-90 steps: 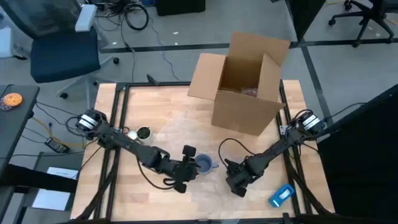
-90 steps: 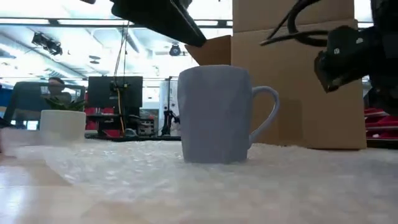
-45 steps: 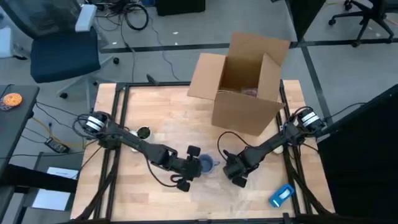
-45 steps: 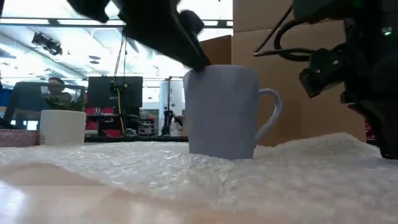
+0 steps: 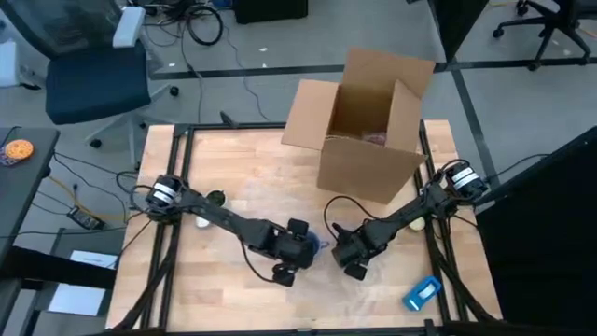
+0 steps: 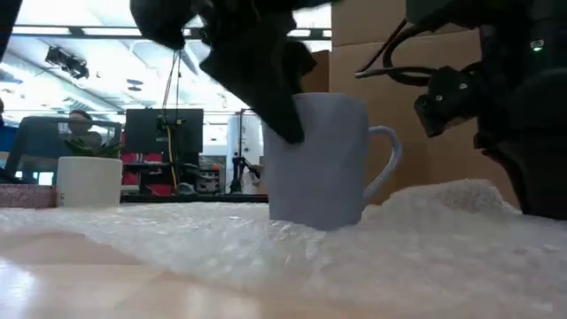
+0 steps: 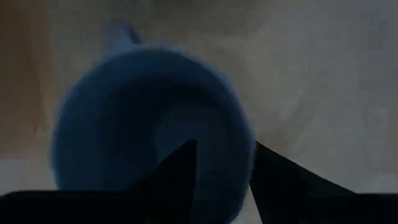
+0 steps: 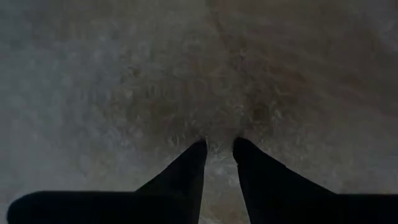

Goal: Wrap mug
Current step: Wrap the purple mug with the bubble wrap

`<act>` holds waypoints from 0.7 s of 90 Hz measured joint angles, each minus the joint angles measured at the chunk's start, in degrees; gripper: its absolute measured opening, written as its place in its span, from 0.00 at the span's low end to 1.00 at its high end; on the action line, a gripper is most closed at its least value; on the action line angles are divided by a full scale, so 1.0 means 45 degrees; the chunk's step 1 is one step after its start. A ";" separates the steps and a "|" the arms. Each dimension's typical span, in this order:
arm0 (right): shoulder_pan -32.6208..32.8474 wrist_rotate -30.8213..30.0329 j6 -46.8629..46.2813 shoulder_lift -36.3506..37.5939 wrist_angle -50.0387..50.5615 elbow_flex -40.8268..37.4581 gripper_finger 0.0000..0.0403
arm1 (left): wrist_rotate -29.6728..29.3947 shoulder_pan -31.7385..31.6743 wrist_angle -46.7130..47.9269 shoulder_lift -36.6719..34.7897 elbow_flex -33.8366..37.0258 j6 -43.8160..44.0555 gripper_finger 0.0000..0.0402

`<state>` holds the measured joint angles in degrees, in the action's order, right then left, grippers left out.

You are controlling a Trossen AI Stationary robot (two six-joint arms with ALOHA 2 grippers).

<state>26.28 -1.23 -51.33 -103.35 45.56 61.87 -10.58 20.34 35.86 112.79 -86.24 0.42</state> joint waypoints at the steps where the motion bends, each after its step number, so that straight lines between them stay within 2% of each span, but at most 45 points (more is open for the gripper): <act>1: 0.0000 0.0000 0.0003 0.0003 -0.0006 0.0000 0.18 | -0.0002 -0.0017 0.0039 0.0000 0.0000 -0.0026 0.29; 12: 0.0000 0.0004 0.0032 0.0002 -0.0015 0.0000 0.18 | -0.0047 -0.0051 0.0277 0.0012 0.0026 -0.1014 0.25; 25: 0.0000 0.0005 0.0230 0.0000 0.0000 0.0010 0.18 | -0.0055 -0.0006 0.0408 0.0034 -0.0138 -0.1388 0.07; 30: -0.0015 -0.0005 0.0299 0.0000 0.0049 0.0010 0.18 | -0.0036 -0.0016 0.0485 0.0039 -0.0204 -0.1402 0.03; 49: -0.0024 -0.0260 0.0944 0.0000 0.0744 0.0015 0.18 | -0.0076 0.0096 0.1684 0.0044 -0.0991 -0.3150 0.03; 63: -0.0029 -0.0330 0.1855 0.0001 0.1016 0.0015 0.18 | 0.0854 0.0135 0.3626 0.0039 -0.1253 -0.5606 0.03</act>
<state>26.15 -2.72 -42.98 -103.35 50.13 61.93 -6.73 20.95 52.18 112.97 -91.88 -24.81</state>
